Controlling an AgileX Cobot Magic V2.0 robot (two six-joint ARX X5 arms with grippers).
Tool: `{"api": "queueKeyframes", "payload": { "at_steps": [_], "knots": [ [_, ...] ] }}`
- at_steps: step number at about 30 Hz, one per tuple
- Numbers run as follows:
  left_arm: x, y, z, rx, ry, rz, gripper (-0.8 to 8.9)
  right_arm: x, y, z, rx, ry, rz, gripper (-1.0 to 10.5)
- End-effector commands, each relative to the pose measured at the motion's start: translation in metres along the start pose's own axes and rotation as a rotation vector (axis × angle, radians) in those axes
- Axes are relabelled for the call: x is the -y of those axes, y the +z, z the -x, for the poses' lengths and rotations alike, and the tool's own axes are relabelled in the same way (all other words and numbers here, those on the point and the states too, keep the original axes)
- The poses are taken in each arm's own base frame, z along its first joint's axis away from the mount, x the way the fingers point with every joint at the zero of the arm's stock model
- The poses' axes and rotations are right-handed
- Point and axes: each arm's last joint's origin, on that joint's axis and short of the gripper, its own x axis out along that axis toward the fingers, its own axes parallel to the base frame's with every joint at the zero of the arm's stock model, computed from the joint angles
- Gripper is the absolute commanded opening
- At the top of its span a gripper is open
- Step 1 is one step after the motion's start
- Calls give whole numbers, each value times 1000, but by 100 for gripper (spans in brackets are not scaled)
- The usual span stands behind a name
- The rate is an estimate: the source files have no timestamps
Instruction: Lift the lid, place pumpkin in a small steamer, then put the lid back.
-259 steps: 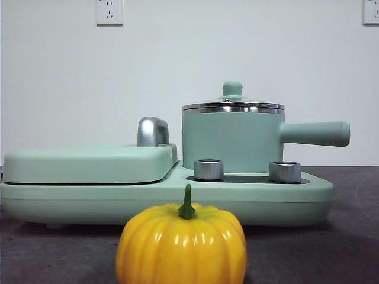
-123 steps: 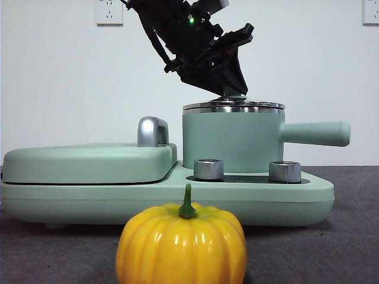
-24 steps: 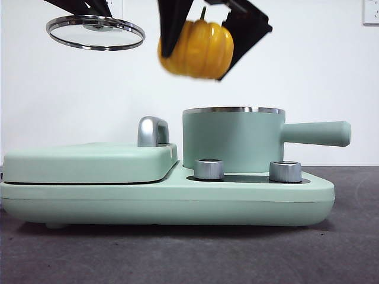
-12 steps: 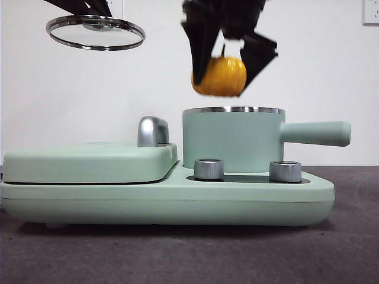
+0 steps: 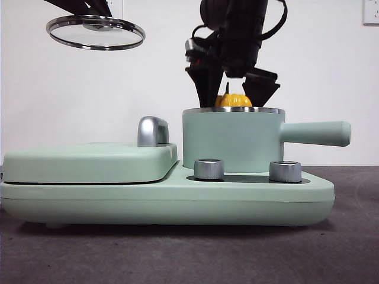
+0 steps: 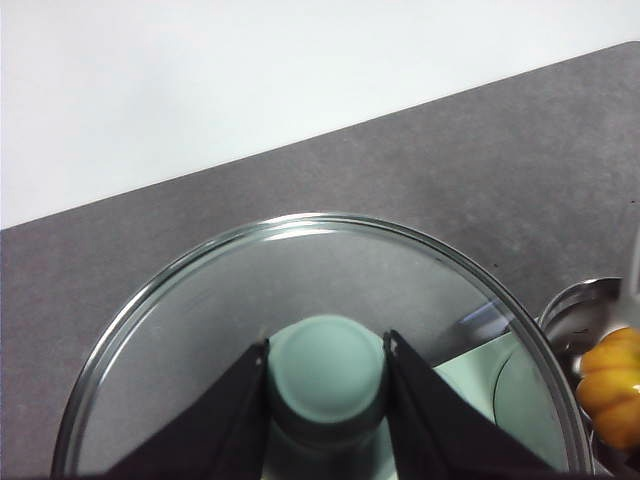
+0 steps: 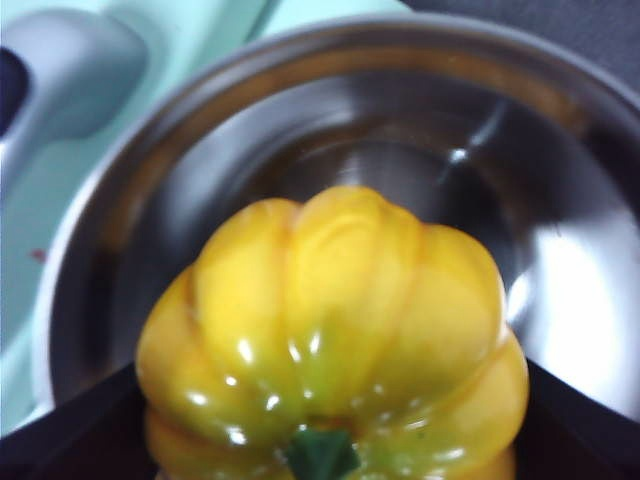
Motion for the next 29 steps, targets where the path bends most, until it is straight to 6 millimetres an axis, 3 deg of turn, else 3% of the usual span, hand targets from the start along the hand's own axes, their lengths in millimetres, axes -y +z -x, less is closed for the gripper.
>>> {"api": "queueKeyframes", "payload": {
  "at_steps": [1,7,17,19,25,29],
  "knots": [
    [1,11,9,65,3,-10,24,-3,7,-15,-19,-39,35,310],
    [1,11,9,65,3,-9,24,-1,8,-32,-70,-37,32,310],
    [1,11,9,65,3,-6,24,9,4,-32,-118,-33,4,312],
    [1,11,9,65,3,-6,24,9,6,-33,-105,-31,5,406],
    [1,11,9,65,3,-7,24,9,7,-35,-96,-30,6,523],
    [1,11,9,66,3,-6,24,7,9,-33,-72,-42,6,537]
  ]
}}
